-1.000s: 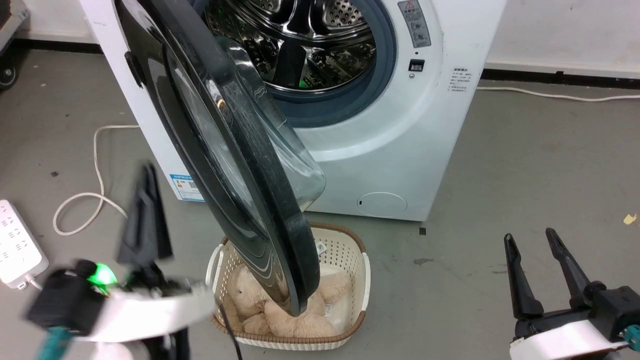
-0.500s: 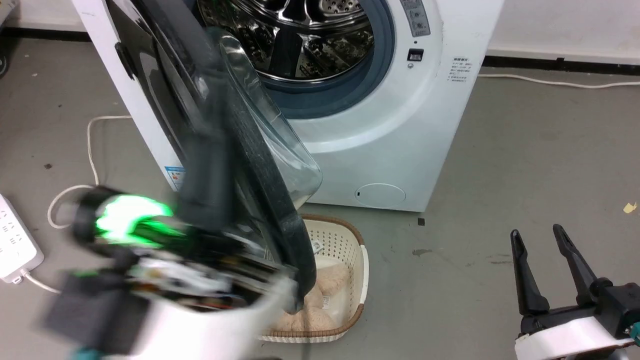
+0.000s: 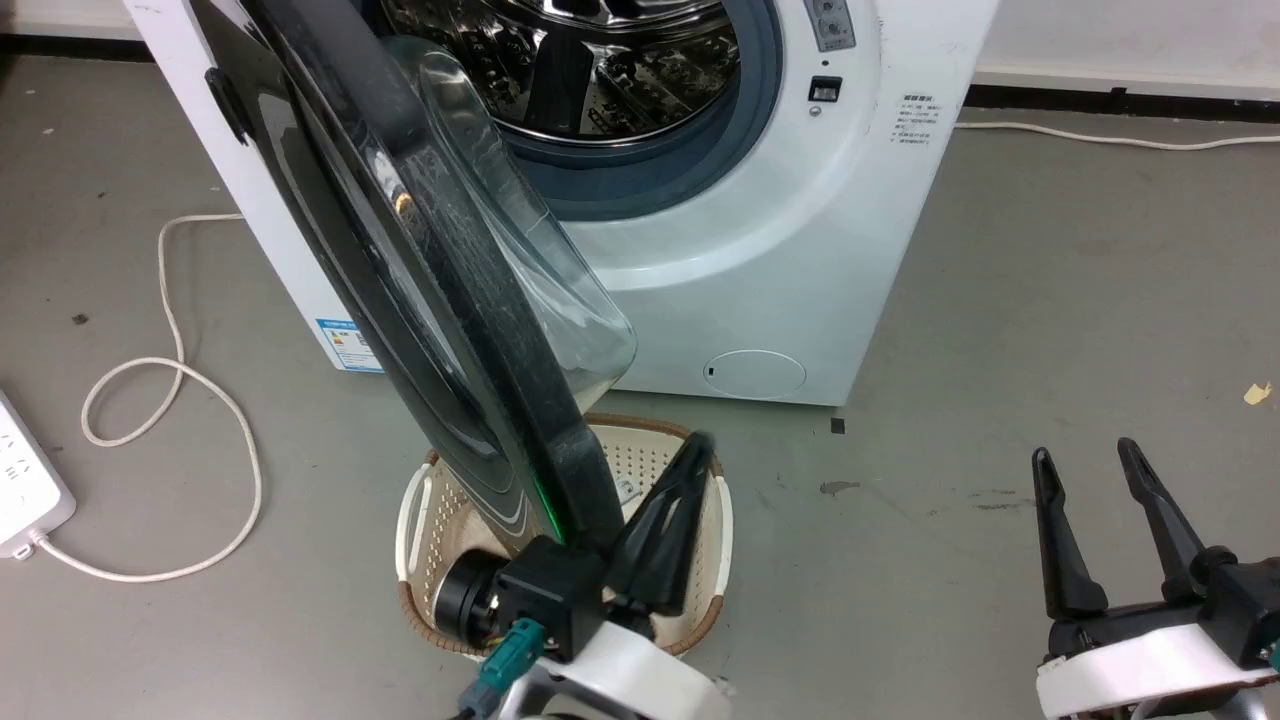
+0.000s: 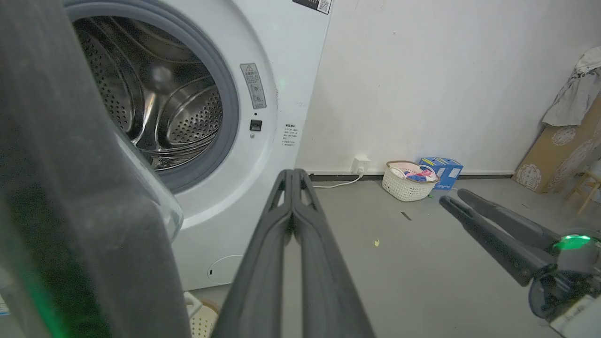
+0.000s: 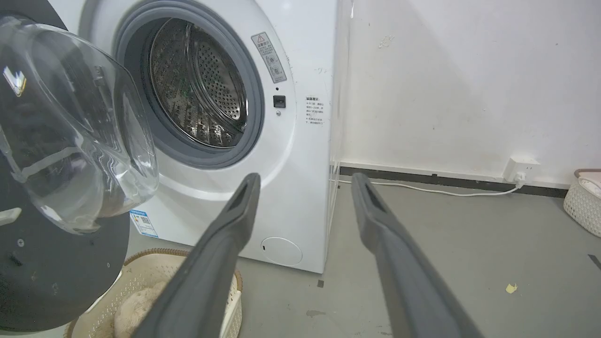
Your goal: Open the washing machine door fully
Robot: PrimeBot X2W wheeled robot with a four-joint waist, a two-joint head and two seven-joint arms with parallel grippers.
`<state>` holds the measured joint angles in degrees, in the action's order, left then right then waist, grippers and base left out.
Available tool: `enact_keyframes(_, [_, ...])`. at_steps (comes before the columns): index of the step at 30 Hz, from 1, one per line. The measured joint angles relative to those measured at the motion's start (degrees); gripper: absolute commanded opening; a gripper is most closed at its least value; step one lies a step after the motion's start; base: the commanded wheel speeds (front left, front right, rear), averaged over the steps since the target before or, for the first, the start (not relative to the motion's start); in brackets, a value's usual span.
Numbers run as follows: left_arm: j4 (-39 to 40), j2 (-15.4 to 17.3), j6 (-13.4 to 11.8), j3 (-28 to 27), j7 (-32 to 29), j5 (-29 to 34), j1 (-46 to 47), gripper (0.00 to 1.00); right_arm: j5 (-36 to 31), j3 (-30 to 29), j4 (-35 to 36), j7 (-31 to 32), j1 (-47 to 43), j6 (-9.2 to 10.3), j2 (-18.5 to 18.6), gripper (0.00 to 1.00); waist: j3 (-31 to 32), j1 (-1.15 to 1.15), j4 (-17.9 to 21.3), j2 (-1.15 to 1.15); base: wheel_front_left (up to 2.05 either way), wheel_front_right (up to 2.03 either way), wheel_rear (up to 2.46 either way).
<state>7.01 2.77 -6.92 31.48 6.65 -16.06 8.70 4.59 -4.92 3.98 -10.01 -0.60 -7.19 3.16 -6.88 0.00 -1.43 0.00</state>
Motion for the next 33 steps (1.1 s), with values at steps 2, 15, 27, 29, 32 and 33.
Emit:
enact_keyframes(2, [-3.0,0.0,-0.6,-0.7,1.0,-1.1,-0.4,0.00,0.0,0.1,-0.1,0.0,0.0,0.00,0.0,1.00,-0.1,0.00,-0.1,0.00,0.00,0.00,0.00])
enact_keyframes(15, [-11.9,0.0,-1.0,-2.6,5.2,-2.8,-1.2,0.00,-0.1,0.1,-0.2,0.3,0.4,0.00,0.0,1.00,0.0,0.00,-4.4,0.00,0.00,0.00,0.00])
enact_keyframes(27, [-11.6,1.2,-2.8,-3.8,6.6,-3.0,-4.4,0.00,-0.2,0.7,0.5,1.7,-0.4,0.00,0.0,1.00,1.0,0.00,-16.1,0.00,0.00,0.00,0.00])
enact_keyframes(29, [-11.2,1.6,-3.5,-5.4,6.7,-3.6,-4.7,0.00,-0.4,1.3,0.7,2.1,-0.4,0.00,0.2,1.00,0.9,0.00,-18.2,0.00,0.00,0.00,0.00])
enact_keyframes(32, [-10.3,2.9,-4.4,-8.7,7.0,-4.8,-4.9,0.00,-0.6,2.0,1.6,2.9,-0.2,0.00,0.8,1.00,0.4,0.00,-20.9,0.00,0.00,0.00,0.00])
enact_keyframes(33, [-10.1,3.7,-4.6,-10.0,7.1,-5.1,-4.9,0.00,-0.6,2.2,2.0,3.2,-0.1,-0.01,1.0,1.00,0.0,-0.01,-21.5,0.00,0.00,0.00,0.00])
